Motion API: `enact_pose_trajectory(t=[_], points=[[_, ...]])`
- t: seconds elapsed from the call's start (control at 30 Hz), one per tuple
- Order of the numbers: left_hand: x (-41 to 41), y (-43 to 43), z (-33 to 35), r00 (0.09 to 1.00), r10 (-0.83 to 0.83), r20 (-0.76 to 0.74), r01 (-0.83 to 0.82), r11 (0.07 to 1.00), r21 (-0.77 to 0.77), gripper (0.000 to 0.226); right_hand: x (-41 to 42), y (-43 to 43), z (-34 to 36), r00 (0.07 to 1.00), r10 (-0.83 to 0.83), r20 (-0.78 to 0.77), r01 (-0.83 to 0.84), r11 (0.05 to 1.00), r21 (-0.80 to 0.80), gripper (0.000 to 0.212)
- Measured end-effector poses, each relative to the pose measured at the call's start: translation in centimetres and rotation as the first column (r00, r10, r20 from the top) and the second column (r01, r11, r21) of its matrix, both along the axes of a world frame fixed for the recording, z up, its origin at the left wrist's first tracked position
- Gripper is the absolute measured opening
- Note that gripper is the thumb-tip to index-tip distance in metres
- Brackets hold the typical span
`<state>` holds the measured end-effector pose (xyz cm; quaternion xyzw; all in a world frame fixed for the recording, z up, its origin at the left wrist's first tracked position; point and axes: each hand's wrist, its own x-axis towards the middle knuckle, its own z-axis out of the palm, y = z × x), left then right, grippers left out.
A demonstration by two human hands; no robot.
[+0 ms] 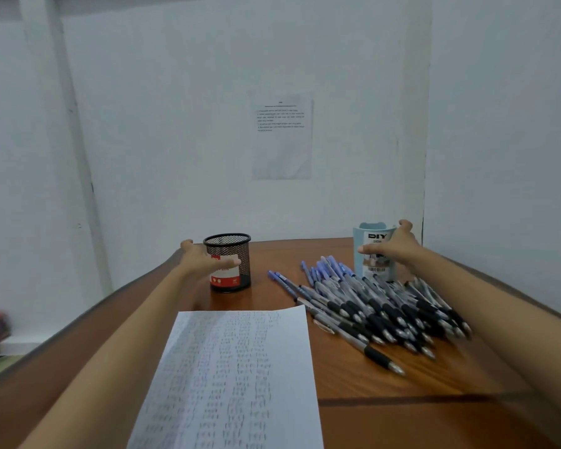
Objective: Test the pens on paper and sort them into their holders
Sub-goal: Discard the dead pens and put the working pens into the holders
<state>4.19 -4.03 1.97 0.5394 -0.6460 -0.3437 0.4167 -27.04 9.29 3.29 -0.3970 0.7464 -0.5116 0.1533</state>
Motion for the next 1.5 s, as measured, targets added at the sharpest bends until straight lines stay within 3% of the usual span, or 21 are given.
enact_pose_trajectory(t=[0.17, 0.37, 0.43, 0.6, 0.73, 0.93, 1.03, 1.2, 1.33, 1.5], points=[[-0.1, -0.4, -0.3, 0.998, -0.025, -0.054, 0.025, 1.0, 0.001, 0.092, -0.5, -1.2, -1.4, 0.998, -0.063, 0.02, 0.064, 0.997, -0.05, 0.092], [-0.4, -0.8, -0.3, 0.999, -0.026, -0.043, 0.026, 1.0, 0.009, 0.075, -0.5, -1.4, -1.7, 0.999, -0.02, 0.03, 0.023, 0.997, -0.079, 0.069], [-0.6, -0.7, 0.0, 0.997, 0.032, -0.076, -0.033, 0.999, -0.016, 0.077, -0.3, -1.4, -1.4, 1.0, -0.028, -0.008, 0.027, 0.992, -0.123, 0.071], [0.2, -0.3, 3.1, 0.954, 0.043, -0.297, -0.053, 0.998, -0.027, 0.066, 0.8, -0.4, 1.6, 0.993, 0.057, 0.104, -0.032, 0.973, -0.228, 0.052], [2.5, 1.4, 5.6, 0.978, -0.071, -0.196, 0.063, 0.997, -0.046, 0.052, 1.7, 1.5, 4.0, 0.996, 0.091, -0.001, -0.089, 0.968, -0.233, 0.067], [7.4, 6.5, 6.6, 0.981, -0.177, -0.078, 0.173, 0.983, -0.056, 0.028, 4.5, 7.0, 5.6, 0.975, 0.221, 0.006, -0.212, 0.945, -0.249, 0.065], [9.9, 9.4, 6.2, 0.976, -0.217, -0.009, 0.217, 0.975, -0.042, 0.037, 6.3, 10.4, 5.4, 0.958, 0.286, 0.037, -0.271, 0.936, -0.226, 0.062], [12.2, 14.6, 5.1, 0.952, -0.306, -0.018, 0.305, 0.952, -0.027, 0.047, 9.1, 15.1, 3.5, 0.935, 0.349, 0.064, -0.334, 0.927, -0.17, 0.061], [12.5, 17.8, 3.6, 0.931, -0.366, 0.008, 0.366, 0.93, -0.012, 0.088, 11.0, 17.6, 1.1, 0.922, 0.377, 0.091, -0.367, 0.924, -0.107, 0.058], [11.7, 19.5, 0.6, 0.92, -0.391, 0.031, 0.391, 0.92, 0.007, 0.09, 13.3, 19.3, -1.3, 0.892, 0.44, 0.102, -0.428, 0.895, -0.123, 0.045]])
